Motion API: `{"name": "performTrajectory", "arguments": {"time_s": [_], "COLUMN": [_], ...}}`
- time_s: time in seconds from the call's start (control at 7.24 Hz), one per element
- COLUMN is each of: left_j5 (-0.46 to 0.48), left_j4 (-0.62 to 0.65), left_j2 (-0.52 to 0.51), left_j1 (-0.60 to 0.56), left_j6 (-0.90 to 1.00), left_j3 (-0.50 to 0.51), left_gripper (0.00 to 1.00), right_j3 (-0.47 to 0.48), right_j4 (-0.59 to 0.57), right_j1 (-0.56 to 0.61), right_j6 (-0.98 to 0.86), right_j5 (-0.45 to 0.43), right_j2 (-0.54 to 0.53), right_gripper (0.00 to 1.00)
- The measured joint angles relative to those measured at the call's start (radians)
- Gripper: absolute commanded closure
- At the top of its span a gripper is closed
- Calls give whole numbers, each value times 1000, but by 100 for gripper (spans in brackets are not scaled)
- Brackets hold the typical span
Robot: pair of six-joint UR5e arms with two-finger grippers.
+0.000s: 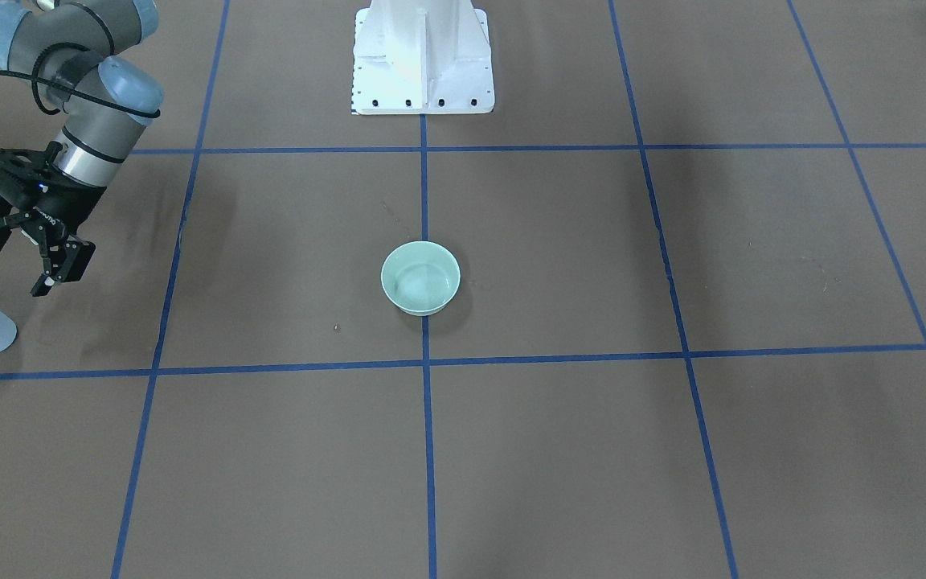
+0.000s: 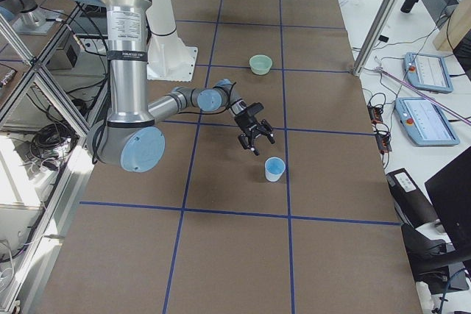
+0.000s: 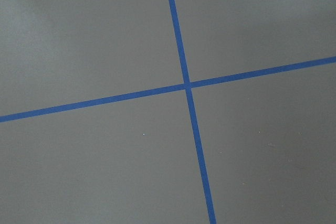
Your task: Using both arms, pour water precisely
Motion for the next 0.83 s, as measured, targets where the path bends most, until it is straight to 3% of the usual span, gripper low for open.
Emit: {"name": "performTrajectory", "arguments": {"time_s": [0.83], "left_j5": [0], "left_j4": [2], "left_j2": [0], "left_j1": [0], "left_j6": [0], "left_j3": [-6], "left_gripper": [0], "right_j3": [-150], "right_j4": [2], "right_j1": [-2], "right_j6": [70], "right_j5": [-53], "right_j2": [26], "right_gripper": [1]}}
